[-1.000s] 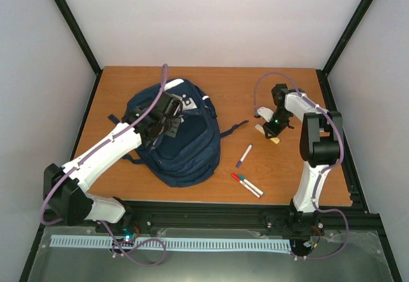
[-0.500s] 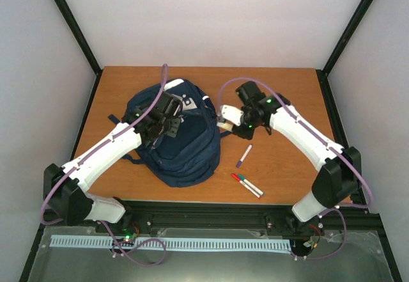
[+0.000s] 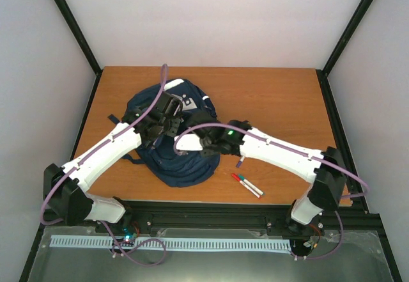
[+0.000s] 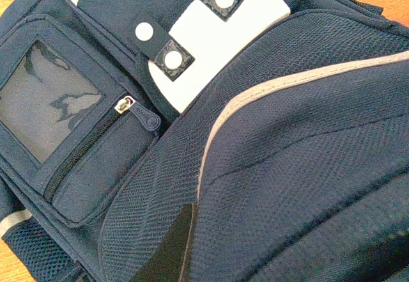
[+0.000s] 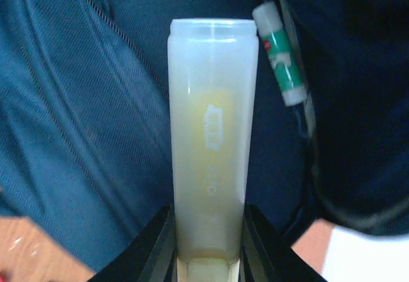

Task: Pack the student bag
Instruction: Place the stationery in the student bag.

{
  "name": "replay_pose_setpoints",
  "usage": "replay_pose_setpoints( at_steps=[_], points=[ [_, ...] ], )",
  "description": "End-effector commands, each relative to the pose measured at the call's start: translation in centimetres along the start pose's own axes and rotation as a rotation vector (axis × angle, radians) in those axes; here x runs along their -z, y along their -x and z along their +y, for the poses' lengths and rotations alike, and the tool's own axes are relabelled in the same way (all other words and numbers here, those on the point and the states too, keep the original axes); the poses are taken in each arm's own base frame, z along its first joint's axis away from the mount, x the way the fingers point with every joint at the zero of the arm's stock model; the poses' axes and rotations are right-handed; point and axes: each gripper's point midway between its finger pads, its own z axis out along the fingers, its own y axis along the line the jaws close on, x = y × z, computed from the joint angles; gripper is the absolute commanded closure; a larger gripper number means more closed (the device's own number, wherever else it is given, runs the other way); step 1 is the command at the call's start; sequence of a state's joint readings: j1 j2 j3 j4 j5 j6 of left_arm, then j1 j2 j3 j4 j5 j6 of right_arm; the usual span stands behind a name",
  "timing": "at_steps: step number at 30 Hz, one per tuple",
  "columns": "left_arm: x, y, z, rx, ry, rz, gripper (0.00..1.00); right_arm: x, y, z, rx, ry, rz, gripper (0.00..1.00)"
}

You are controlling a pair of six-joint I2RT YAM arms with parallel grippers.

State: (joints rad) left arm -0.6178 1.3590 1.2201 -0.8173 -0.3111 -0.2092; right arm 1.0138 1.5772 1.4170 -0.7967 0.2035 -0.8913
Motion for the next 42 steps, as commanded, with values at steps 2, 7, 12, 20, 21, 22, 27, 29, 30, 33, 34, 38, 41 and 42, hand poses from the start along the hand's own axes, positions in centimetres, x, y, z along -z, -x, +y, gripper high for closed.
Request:
replay_pose_setpoints(
  at_steps=[2,7,12,20,21,22,27,29,30,33,34,38,41,42],
  points=[
    [1.6,2.9,0.6,0.080,-0.004,-0.091,0.98,-1.4,3.7,-2.8,0.181,-0.212,0.045,0.89],
    [1.9,3.1,0.6,0.084,-0.009,-0.099,0.97,-3.6,4.9,-3.7,0.316,-0.314,0.110,0.88],
    [2.0,3.0,0.6,0.085,-0.014,-0.098,0.97,-5.4,5.3,-4.9,0.335,-0.408,0.143,0.75],
    [2.0,3.1,0.6,0.088,-0.015,-0.102,0.97,-5.3,5.1,-4.3,0.300,-0.391,0.127,0.61],
    [2.0,3.1,0.6,0.087,-0.014,-0.100,0.98,-5.2,4.9,-4.1,0.293,-0.381,0.126,0.60],
    [2.0,3.1,0.6,0.087,-0.014,-0.101,0.98,-5.0,4.8,-3.9,0.277,-0.368,0.121,0.60],
    [1.9,3.0,0.6,0.086,-0.011,-0.097,0.98,-3.5,4.3,-2.2,0.195,-0.278,0.071,0.59],
    [1.8,3.0,0.6,0.085,-0.011,-0.095,0.98,-2.4,4.4,-1.5,0.140,-0.233,0.031,0.57],
    [1.8,2.9,0.6,0.084,-0.011,-0.094,0.97,-1.8,4.5,-1.1,0.112,-0.206,0.004,0.57],
    [1.8,3.0,0.6,0.084,-0.007,-0.096,0.97,0.6,4.7,0.3,0.038,-0.121,-0.082,0.55],
    [1.7,3.0,0.6,0.083,-0.005,-0.093,0.98,1.1,4.6,0.9,0.019,-0.092,-0.102,0.55],
    [1.4,2.8,0.5,0.081,-0.005,-0.084,0.98,2.1,2.7,3.6,-0.072,0.059,-0.173,0.53],
    [1.3,2.8,0.5,0.080,-0.005,-0.079,0.98,1.4,-0.6,5.1,-0.166,0.143,-0.134,0.52],
    [1.3,2.8,0.5,0.079,-0.004,-0.079,0.98,1.2,-1.8,5.7,-0.200,0.169,-0.115,0.52]
  ],
)
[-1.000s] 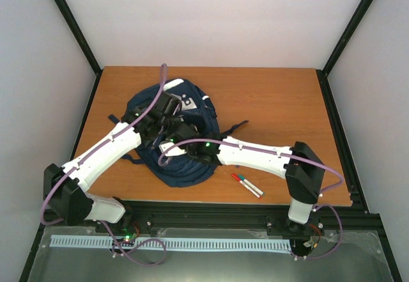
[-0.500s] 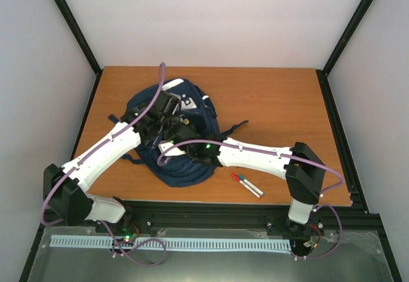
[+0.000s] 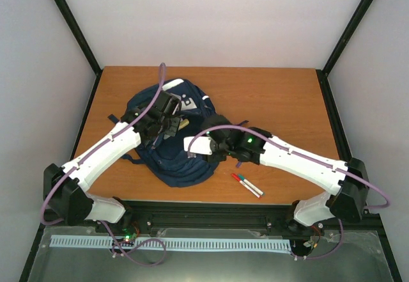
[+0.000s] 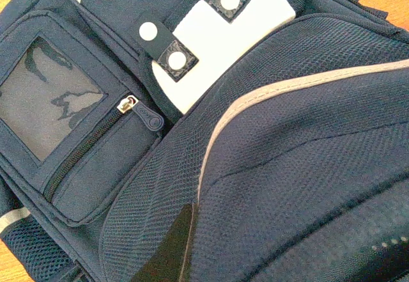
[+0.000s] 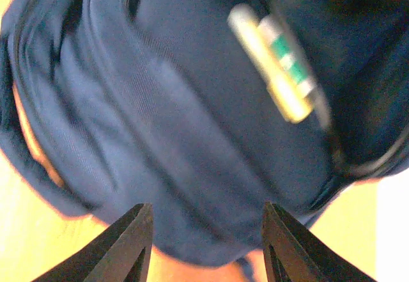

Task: Pack the student bag
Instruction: Place the stationery in the student bag, then pick up the stationery from the center of the board.

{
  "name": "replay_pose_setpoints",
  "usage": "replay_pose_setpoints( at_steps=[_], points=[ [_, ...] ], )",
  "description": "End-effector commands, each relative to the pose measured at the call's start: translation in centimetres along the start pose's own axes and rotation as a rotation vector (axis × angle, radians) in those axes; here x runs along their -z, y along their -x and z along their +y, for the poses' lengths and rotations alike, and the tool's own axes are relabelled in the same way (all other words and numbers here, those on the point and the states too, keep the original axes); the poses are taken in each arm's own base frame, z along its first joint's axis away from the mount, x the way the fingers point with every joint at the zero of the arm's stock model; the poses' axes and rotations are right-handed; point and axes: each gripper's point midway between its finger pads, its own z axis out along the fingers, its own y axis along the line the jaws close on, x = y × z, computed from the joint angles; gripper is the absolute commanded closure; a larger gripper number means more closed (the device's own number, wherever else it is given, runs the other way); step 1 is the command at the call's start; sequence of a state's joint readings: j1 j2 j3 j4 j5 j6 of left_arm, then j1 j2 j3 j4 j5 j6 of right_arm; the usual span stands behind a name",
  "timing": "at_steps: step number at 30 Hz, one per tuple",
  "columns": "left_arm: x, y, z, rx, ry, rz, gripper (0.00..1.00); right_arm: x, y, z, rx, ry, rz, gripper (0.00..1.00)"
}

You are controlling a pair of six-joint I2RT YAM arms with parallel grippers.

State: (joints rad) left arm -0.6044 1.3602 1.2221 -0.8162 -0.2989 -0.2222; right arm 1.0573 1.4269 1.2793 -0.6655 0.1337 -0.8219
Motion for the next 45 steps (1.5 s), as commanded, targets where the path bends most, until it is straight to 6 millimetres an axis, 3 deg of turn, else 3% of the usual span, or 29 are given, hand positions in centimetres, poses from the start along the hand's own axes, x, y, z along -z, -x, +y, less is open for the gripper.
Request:
replay_pose_setpoints(
  at_steps=[1,9,16,25,36,45],
  points=[
    [1.4,2.7,0.2,0.055,-0.002,-0.081,0.98,-0.7,-5.5,4.8,-0.186,0.220,0.074,0.52],
    [1.0,2.6,0.0,0.051,-0.004,-0.069,0.97,1.0,-13.3,7.3,-0.395,0.275,0.173,0.48],
    [0.2,2.3,-0.3,0.044,-0.006,-0.044,0.97,1.3,-17.1,9.1,-0.486,0.267,0.243,0.42],
    [0.3,2.4,-0.1,0.045,0.002,-0.051,0.98,0.8,-18.3,10.2,-0.550,0.308,0.287,0.40],
    [0.1,2.2,0.0,0.041,0.014,-0.043,0.97,0.4,-19.7,10.1,-0.565,0.282,0.361,0.38],
    [-0.7,1.8,-0.3,0.035,0.011,-0.019,0.98,-0.2,-21.4,12.9,-0.566,0.381,0.467,0.44]
  ],
)
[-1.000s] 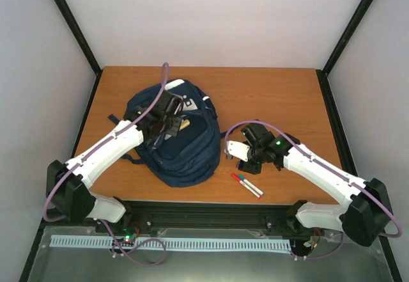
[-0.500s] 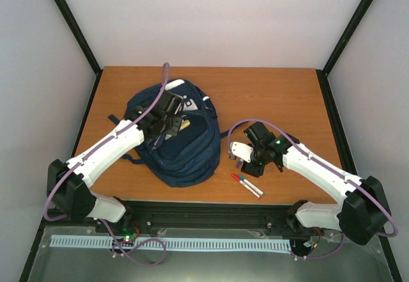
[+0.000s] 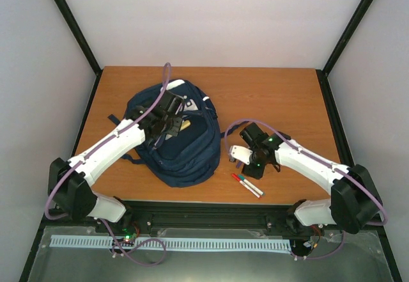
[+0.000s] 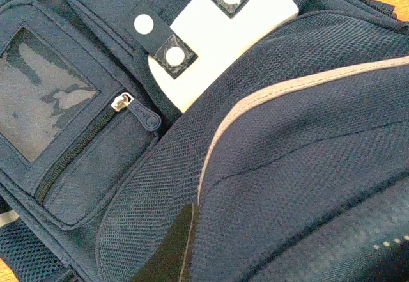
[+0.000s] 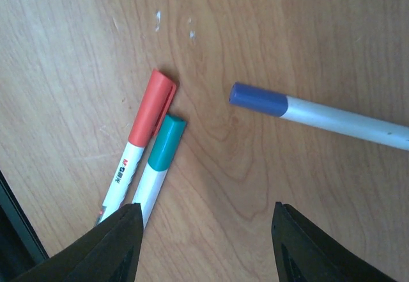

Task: Pack the student bag
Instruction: Pick up the stationery from the center of the board.

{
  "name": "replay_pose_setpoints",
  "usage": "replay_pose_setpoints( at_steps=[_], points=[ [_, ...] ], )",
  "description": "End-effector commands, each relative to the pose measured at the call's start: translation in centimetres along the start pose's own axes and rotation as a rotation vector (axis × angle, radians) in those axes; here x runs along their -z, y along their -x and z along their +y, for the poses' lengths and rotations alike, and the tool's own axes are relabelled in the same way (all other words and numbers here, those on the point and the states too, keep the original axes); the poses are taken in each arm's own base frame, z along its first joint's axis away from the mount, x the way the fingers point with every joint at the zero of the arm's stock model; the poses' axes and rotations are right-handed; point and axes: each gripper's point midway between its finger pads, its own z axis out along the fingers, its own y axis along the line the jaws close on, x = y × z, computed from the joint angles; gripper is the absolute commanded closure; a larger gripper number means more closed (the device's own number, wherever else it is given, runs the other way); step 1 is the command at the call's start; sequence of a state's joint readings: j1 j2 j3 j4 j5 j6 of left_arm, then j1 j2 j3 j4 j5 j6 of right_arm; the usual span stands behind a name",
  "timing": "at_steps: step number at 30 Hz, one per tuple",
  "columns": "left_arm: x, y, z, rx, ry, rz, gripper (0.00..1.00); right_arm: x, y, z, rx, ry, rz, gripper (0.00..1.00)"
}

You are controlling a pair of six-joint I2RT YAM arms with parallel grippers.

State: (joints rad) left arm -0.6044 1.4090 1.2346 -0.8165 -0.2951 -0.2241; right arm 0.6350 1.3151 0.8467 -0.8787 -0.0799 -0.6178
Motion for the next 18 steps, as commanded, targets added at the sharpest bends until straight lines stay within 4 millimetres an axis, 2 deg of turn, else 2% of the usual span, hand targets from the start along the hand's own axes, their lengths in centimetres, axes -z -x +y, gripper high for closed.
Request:
replay_pose_setpoints(
  at_steps=[1,9,18],
  points=[
    [0.6,2.1,0.0,0.044,0.004,-0.053,0.97,-1.0,-2.0,0.3,-0.012,0.003,0.077,0.44],
    [0.5,2.0,0.2,0.042,0.014,-0.052,0.97,-2.7,-4.1,1.7,-0.007,0.047,0.136,0.44],
    [0.4,1.9,0.3,0.039,0.020,-0.048,0.97,-4.1,-4.9,2.8,0.030,0.085,0.168,0.43]
  ],
)
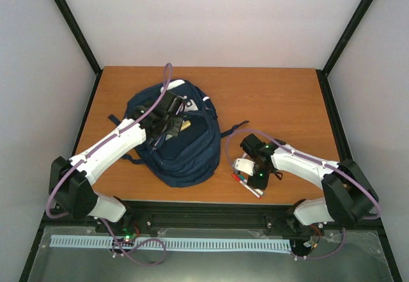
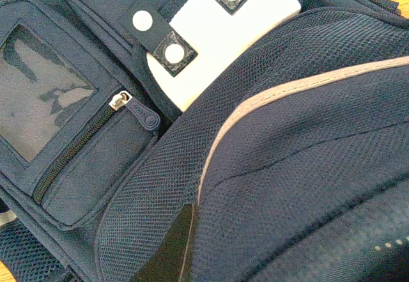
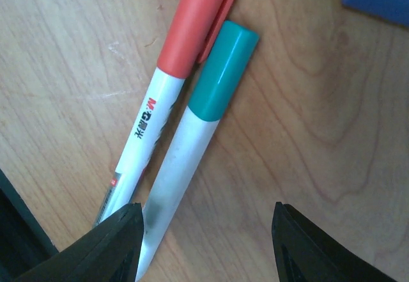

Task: Pack the student bag
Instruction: Pick up the stationery from the center of the board.

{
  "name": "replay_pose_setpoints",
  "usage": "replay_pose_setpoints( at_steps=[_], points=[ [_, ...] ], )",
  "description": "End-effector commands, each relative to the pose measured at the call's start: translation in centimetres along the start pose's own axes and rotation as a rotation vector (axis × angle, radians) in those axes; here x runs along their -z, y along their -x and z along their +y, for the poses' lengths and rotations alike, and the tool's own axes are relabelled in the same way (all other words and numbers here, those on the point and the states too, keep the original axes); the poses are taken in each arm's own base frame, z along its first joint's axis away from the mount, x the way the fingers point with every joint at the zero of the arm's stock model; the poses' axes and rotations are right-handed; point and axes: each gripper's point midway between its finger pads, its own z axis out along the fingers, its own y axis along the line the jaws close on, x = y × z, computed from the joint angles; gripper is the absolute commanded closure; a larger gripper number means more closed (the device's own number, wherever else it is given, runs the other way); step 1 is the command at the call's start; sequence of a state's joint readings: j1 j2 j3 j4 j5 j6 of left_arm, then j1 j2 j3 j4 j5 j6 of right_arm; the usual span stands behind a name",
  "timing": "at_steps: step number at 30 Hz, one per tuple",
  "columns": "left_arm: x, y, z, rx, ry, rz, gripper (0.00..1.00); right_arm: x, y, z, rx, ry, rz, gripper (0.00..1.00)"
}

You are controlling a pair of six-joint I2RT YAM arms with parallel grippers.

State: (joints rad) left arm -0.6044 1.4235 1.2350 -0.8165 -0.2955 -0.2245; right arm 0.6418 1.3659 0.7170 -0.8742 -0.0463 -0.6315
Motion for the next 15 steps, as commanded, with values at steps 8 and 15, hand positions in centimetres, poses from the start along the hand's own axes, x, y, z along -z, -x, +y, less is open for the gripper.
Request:
replay_pose_setpoints(
  at_steps=[8,15],
  points=[
    [0.9,2.1,0.4,0.043,0.016,-0.060,0.98,-1.7,-1.0,-1.3,0.011,-0.084,0.074,0.44],
    [1.0,2.2,0.4,0.044,0.015,-0.063,0.97,-1.4,-0.6,-2.0,0.020,-0.109,0.066,0.53]
  ],
)
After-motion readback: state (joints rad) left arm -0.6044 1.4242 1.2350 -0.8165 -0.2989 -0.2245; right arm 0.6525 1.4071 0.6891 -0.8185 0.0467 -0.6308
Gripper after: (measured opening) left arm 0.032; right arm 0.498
